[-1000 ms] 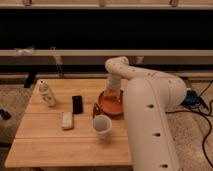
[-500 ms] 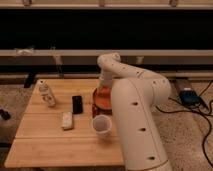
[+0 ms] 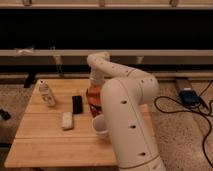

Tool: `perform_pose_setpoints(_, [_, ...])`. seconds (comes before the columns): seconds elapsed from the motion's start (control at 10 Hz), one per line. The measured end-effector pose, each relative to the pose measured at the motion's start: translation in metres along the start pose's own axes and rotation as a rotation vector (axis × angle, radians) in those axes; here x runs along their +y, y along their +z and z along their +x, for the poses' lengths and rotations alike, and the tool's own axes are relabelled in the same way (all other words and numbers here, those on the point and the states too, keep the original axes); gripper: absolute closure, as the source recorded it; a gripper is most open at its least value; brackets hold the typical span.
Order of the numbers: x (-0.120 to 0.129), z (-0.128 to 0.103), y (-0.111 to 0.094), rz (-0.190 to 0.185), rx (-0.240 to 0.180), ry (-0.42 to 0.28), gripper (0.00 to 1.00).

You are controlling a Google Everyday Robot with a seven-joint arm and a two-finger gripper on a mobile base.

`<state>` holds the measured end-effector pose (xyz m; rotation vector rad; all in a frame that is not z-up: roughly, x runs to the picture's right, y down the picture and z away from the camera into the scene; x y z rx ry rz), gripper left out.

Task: Push the ceramic bowl across the table

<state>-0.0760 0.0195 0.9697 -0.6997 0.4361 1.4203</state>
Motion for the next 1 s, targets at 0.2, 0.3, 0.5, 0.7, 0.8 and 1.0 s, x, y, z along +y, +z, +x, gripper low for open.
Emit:
perform_pose_setpoints(0.2, [0.023, 0.003, -0.001, -0.002, 0.004, -0.055, 0.35])
perform_pose_setpoints(0.3, [0.036, 0.005, -0.001, -0.003, 0.008, -0.078, 0.35])
perform_pose_setpoints(0.5, [0.048, 0.008, -0.007, -0.008, 0.003, -0.115, 0.35])
perform_pose_setpoints(0.7, [0.058, 0.014, -0.022, -0.026, -0.006, -0.151, 0.35])
perform_pose_setpoints(0.8, [0.056, 0.019, -0.026, -0.026, -0.005, -0.157, 0.35])
perform_pose_setpoints(1.0, [0.049, 0.022, -0.034, -0.024, -0.014, -0.159, 0.35])
